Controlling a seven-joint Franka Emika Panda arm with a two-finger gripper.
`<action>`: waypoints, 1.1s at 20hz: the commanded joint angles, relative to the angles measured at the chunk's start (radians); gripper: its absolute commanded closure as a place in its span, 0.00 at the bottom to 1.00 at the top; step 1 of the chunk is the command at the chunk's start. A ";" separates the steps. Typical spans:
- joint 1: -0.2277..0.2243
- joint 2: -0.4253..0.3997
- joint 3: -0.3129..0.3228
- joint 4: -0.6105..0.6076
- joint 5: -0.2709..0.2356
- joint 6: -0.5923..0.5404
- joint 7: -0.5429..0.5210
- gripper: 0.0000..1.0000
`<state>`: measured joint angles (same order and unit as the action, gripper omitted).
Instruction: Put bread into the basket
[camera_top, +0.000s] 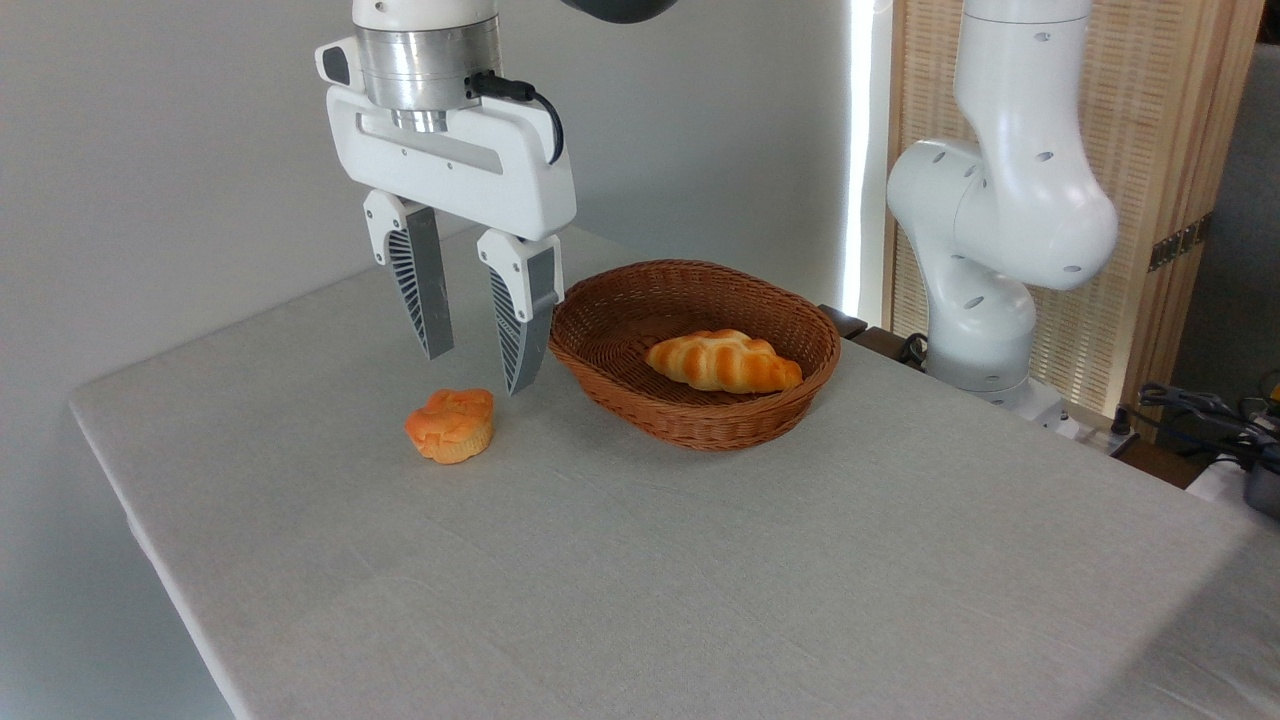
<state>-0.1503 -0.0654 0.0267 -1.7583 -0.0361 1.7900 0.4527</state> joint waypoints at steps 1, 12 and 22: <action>0.023 -0.004 -0.021 0.006 -0.011 -0.004 0.000 0.00; 0.021 -0.004 -0.021 0.003 -0.013 -0.003 -0.002 0.00; -0.035 -0.007 -0.024 -0.053 -0.014 -0.001 -0.017 0.00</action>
<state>-0.1618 -0.0634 0.0034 -1.7792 -0.0392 1.7884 0.4524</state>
